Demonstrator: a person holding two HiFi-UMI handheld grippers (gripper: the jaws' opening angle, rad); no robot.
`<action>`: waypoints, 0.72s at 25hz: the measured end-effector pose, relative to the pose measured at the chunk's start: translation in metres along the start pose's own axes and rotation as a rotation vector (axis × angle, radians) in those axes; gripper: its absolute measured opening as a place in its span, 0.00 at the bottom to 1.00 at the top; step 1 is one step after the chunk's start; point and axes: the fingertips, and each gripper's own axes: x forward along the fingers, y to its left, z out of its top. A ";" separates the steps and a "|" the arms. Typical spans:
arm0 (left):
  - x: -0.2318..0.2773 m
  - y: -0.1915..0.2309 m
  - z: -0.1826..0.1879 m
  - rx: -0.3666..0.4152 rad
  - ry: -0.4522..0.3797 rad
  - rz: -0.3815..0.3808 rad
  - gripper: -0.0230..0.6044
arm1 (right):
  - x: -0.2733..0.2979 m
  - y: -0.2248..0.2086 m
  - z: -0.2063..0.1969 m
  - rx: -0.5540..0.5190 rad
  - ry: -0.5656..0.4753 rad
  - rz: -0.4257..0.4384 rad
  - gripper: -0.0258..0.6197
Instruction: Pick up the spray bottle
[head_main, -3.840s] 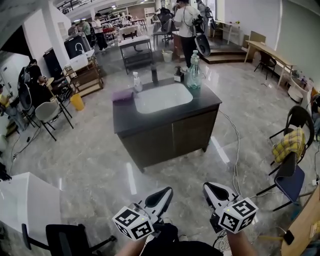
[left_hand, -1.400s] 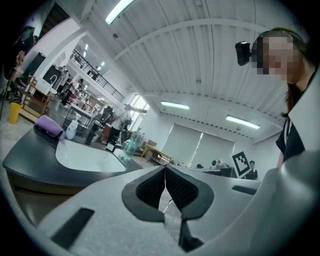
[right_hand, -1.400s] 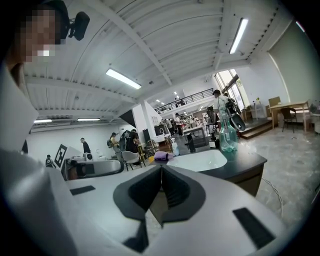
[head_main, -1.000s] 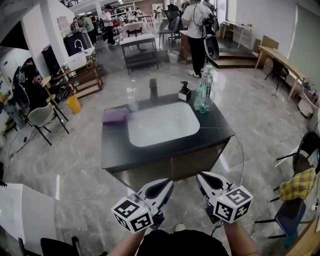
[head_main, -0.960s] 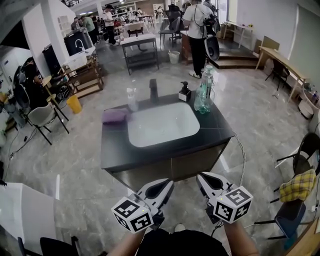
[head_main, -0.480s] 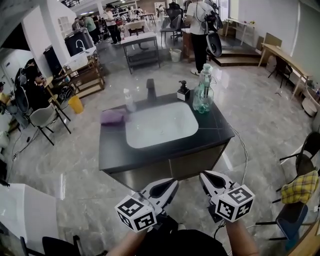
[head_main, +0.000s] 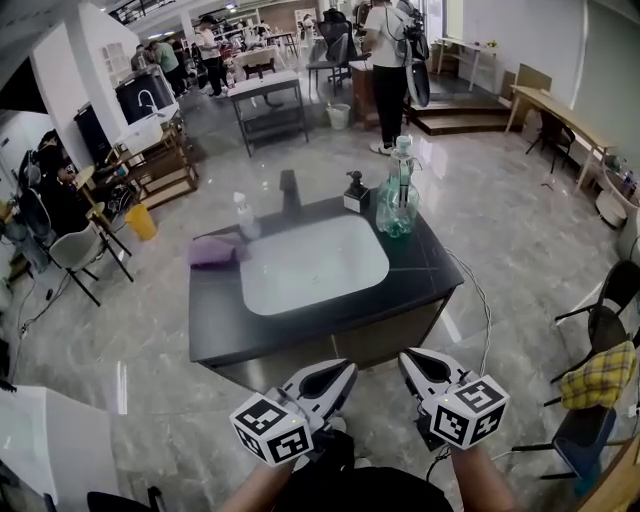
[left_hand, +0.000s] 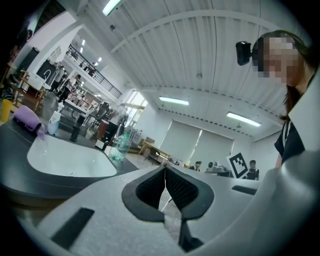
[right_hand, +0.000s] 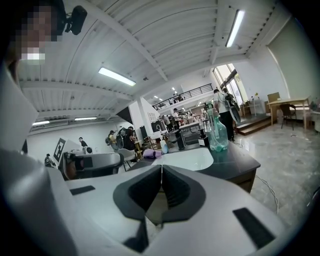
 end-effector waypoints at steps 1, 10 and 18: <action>0.003 0.005 0.002 -0.002 -0.001 0.000 0.05 | 0.004 -0.003 0.002 -0.004 0.001 -0.002 0.05; 0.024 0.040 0.015 -0.026 0.010 -0.007 0.05 | 0.036 -0.023 0.014 0.013 0.014 -0.024 0.05; 0.041 0.069 0.035 -0.038 0.021 -0.022 0.05 | 0.063 -0.035 0.034 0.016 0.017 -0.047 0.05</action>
